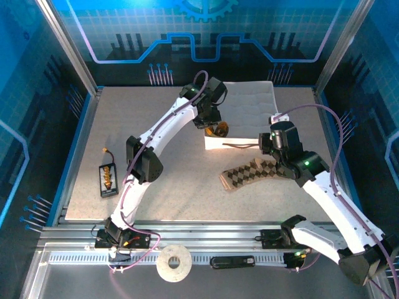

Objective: Roll the socks

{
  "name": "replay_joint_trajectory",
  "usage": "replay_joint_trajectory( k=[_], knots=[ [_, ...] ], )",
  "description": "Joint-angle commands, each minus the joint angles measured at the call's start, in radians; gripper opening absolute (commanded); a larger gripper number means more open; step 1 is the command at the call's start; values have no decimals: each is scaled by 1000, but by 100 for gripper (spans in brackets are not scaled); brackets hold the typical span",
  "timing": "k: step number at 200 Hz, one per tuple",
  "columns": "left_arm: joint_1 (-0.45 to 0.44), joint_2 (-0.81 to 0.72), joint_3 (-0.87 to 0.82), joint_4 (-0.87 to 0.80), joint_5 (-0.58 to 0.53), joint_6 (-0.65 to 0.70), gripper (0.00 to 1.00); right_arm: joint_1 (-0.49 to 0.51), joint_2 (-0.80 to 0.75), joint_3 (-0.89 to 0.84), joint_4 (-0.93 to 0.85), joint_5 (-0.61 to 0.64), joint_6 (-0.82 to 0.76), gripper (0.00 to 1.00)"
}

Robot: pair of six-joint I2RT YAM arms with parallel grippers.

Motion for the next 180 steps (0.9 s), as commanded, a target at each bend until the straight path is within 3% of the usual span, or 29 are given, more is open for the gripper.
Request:
replay_joint_trajectory(
  k=[1,25,44,63,82,116,180],
  knots=[
    [13,81,69,-58,16,12,19,-16,-18,-9,-14,-4,12,40],
    [14,68,52,3,-1,33,20,-18,-20,-12,-14,-6,13,40],
    [7,32,3,162,-20,92,30,-19,-16,-18,-13,-18,16,40],
    [-25,-3,-61,328,-100,258,42,-19,-13,-20,-13,-28,22,40],
    [-34,5,-98,429,-97,425,50,-21,-17,-16,-19,-29,21,40],
    [-27,47,-100,468,-40,615,50,-22,-36,-14,-37,-22,20,40],
    [-6,18,-125,432,103,709,49,-25,-60,-26,-60,-23,22,40]
  ],
)
